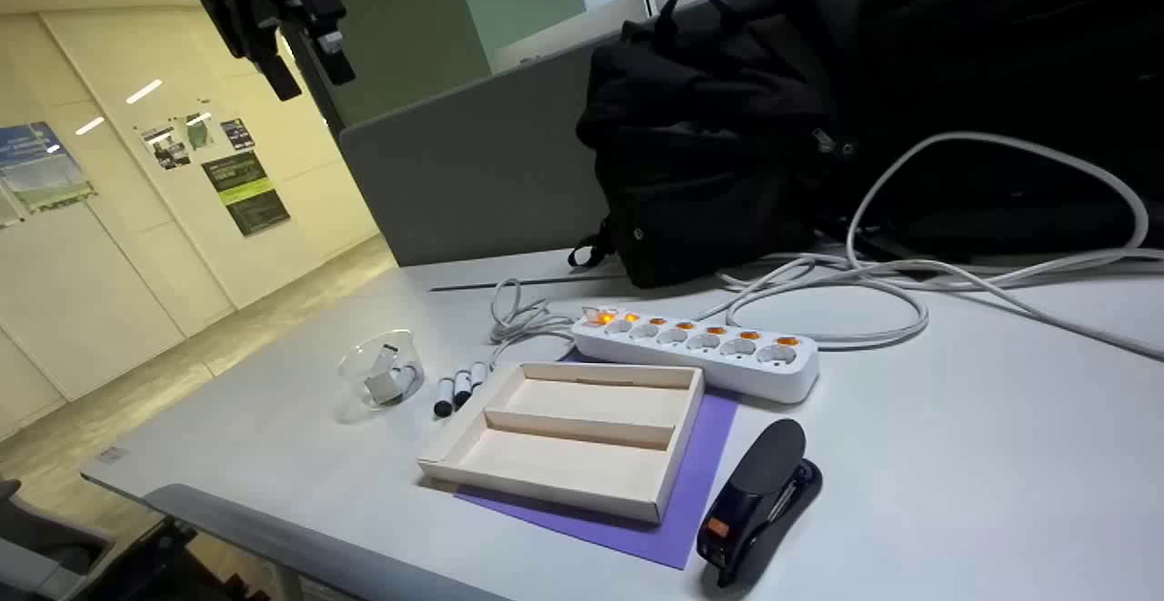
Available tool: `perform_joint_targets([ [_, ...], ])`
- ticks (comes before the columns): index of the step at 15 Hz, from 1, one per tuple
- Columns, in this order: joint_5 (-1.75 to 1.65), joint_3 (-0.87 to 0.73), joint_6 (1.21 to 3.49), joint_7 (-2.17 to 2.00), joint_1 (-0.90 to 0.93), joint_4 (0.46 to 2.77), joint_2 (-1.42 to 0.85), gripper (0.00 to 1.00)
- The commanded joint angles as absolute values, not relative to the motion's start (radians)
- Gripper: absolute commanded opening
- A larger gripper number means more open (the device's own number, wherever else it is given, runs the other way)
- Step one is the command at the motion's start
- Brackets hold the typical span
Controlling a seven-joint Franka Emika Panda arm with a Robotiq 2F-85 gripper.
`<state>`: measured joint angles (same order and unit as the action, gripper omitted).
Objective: Pick up one bottle from the table and place it inside the clear container on the left
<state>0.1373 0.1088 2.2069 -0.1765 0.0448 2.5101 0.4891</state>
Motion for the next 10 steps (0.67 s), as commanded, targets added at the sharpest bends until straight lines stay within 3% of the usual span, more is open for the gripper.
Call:
perform_joint_targets([
  [1, 0.134, 0.103, 2.204, -0.179, 0.05, 2.508, 0.488, 1.0],
  [10, 0.152, 0.089, 2.235, -0.124, 0.069, 2.521, 0.467, 1.0],
])
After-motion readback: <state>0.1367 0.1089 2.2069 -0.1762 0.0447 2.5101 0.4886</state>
